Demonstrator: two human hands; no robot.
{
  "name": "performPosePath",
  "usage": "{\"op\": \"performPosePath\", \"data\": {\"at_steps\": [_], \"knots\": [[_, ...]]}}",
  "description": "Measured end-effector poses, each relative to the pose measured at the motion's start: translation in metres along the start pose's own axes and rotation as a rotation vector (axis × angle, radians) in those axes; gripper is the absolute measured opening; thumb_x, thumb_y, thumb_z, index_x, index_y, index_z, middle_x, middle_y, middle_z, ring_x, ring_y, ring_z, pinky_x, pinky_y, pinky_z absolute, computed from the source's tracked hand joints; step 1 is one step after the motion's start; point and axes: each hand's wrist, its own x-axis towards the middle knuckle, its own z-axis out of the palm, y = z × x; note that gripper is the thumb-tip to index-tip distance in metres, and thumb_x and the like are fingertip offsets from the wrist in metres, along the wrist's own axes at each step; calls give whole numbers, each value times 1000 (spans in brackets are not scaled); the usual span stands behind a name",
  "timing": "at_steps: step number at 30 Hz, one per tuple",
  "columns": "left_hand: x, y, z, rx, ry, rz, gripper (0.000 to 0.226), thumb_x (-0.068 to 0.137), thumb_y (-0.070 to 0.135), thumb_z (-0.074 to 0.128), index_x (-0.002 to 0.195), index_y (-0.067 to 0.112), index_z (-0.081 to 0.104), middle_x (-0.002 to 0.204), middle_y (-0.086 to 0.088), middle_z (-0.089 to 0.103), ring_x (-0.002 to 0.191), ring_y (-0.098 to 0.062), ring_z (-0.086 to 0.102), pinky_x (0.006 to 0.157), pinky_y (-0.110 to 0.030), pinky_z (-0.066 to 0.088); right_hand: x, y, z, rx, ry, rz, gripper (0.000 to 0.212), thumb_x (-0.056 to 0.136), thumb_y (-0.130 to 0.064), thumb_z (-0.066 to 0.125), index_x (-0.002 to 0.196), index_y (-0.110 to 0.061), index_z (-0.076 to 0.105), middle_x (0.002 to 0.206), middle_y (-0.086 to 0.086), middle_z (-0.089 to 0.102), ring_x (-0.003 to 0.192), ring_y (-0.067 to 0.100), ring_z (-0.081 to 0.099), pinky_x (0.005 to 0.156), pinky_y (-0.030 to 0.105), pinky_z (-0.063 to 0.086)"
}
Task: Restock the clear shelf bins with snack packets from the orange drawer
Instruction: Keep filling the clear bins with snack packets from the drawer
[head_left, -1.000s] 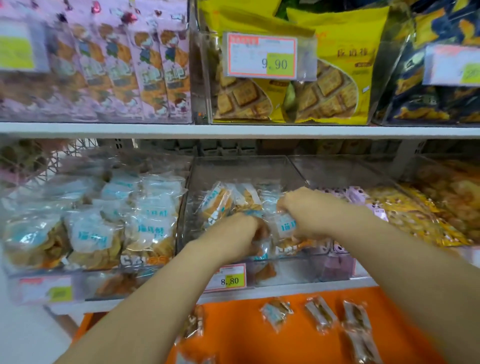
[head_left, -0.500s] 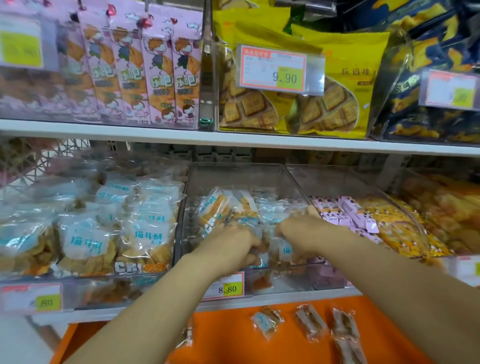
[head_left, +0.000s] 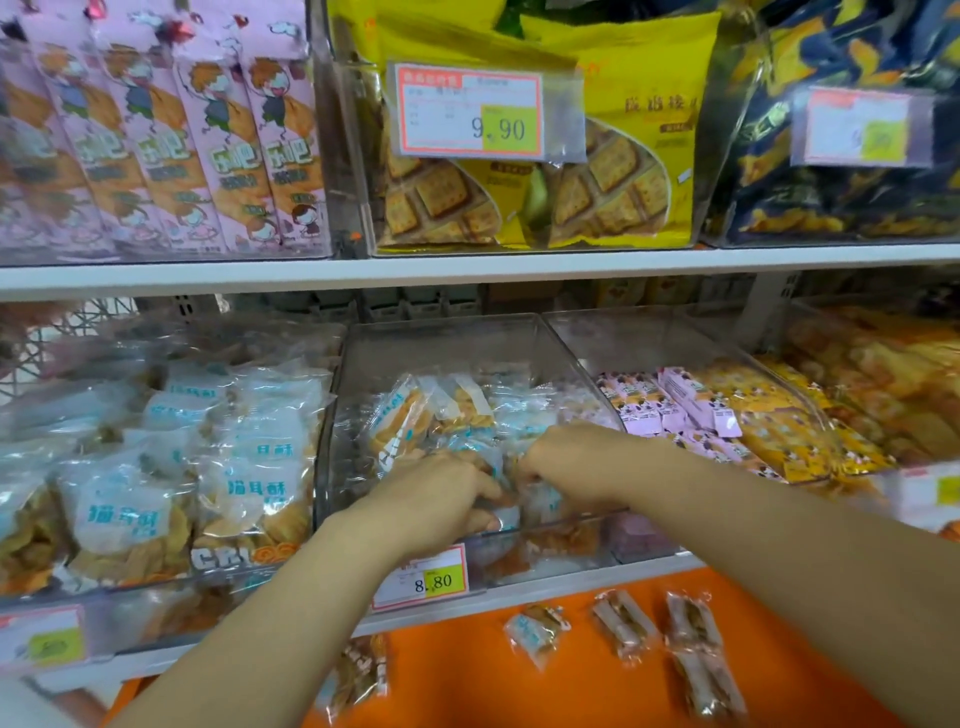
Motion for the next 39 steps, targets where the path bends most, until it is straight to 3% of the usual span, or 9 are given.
{"op": "performPosePath", "data": {"at_steps": [4, 7, 14, 21, 24, 26, 30, 34, 39], "knots": [[-1, 1, -1, 1, -5, -1, 37, 95, 42, 51, 131, 40, 52, 142, 7, 44, 130, -18, 40, 100, -35, 27, 0, -1, 3, -46, 78, -11, 40, 86, -2, 55, 121, -21, 55, 114, 9, 58, 106, 29, 56, 78, 29, 37], [-1, 3, -2, 5, -3, 3, 38, 95, 40, 52, 132, 43, 51, 144, 8, 42, 133, -17, 37, 103, -36, 25, 1, -1, 9, -97, 184, 4, 37, 86, -4, 55, 119, -20, 49, 113, 6, 60, 110, 26, 53, 93, 35, 32], [-10, 5, -1, -45, 92, -23, 42, 94, 35, 56, 136, 36, 50, 143, 5, 44, 127, -19, 46, 105, -34, 36, -22, 11, 7, -99, 288, 58, 35, 84, -37, 66, 114, -26, 53, 116, -5, 56, 112, 18, 51, 95, 34, 27], [-31, -6, -8, -15, 762, -207, 41, 81, 23, 73, 120, 18, 62, 115, -5, 60, 97, -30, 60, 72, -40, 52, -27, 2, 16, -31, 276, 63, 39, 87, -10, 59, 118, -32, 63, 126, -3, 51, 112, 17, 52, 103, 35, 7], [-27, -15, -10, -9, 512, -443, 71, 92, 39, 57, 150, 17, 22, 144, -6, 38, 120, -28, 50, 87, -38, 48, -32, 3, 10, -22, 255, 30, 38, 85, -4, 58, 111, -30, 66, 118, -5, 52, 108, 19, 50, 101, 34, 16], [-22, -17, -6, 76, 382, -520, 73, 95, 39, 51, 151, 18, 10, 143, -6, 40, 116, -28, 55, 83, -37, 47, -36, 3, 7, -15, 222, 10, 34, 85, -4, 58, 108, -27, 67, 115, -6, 58, 110, 20, 49, 101, 33, 23], [-14, -17, -1, 104, 407, -528, 51, 96, 16, 50, 142, 18, 29, 134, -7, 50, 108, -28, 61, 72, -36, 47, -41, 0, 7, 54, 107, 26, 47, 86, 4, 53, 120, -26, 64, 121, 0, 63, 113, 25, 51, 96, 31, 33], [-14, -17, 0, 6, 436, -506, 55, 89, 5, 57, 138, 20, 37, 132, -7, 49, 111, -28, 57, 77, -35, 49, -40, -2, 5, 129, 58, 14, 50, 86, 8, 47, 123, -22, 63, 123, 3, 63, 109, 24, 55, 90, 30, 38], [-29, -11, -18, -175, 593, -508, 51, 83, -4, 58, 131, 11, 48, 125, -13, 55, 107, -32, 56, 81, -38, 46, -52, 7, 0, 449, 203, 40, 37, 99, -7, 40, 127, -22, 60, 128, -2, 61, 110, 12, 58, 96, 26, 45]]}}
